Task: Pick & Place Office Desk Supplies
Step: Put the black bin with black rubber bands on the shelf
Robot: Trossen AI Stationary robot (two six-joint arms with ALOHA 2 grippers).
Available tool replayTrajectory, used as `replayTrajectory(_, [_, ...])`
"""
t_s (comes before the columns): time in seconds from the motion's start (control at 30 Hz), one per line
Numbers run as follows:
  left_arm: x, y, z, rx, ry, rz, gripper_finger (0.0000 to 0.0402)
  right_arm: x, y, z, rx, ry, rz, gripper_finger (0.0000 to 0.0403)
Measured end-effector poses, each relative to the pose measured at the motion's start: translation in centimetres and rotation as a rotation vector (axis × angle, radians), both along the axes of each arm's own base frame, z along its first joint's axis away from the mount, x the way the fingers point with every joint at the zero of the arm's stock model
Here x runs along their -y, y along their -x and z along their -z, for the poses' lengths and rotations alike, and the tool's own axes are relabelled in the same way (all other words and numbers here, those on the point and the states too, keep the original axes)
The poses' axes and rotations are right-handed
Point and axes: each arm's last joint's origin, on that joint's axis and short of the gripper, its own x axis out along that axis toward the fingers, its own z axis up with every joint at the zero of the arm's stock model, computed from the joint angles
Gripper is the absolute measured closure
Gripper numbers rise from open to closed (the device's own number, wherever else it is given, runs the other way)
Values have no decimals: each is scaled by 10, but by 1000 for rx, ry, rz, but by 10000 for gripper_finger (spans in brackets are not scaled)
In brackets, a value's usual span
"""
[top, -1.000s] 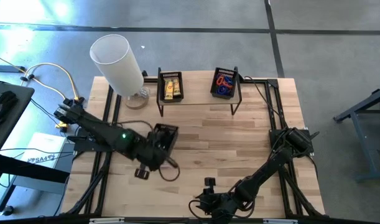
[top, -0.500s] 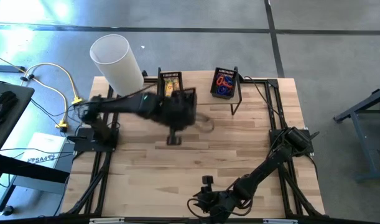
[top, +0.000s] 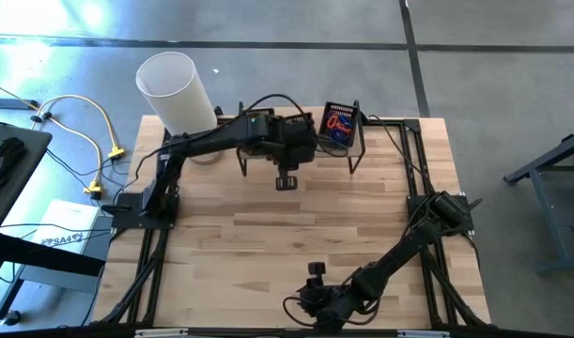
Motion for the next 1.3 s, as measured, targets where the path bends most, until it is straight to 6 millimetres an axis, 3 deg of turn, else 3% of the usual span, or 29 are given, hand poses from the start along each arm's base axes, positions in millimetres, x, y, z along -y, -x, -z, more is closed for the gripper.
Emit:
replayTrajectory(0.37, [-15, -1, -1, 30, -10, -27, 401, -5, 7, 2, -28, -8, 3, 270])
replayTrajectory(0.53, [-18, -11, 12, 9, -1, -49, 401, -7, 9, 2, -22, -7, 7, 270])
replayTrajectory(0.73, [-23, -18, 27, -66, -107, -90, 401, -9, 10, 2, -25, -15, 4, 270])
replayTrajectory(1.3, [-55, -14, 29, -42, -12, -75, 401, -8, 14, 4, -49, 7, 11, 270])
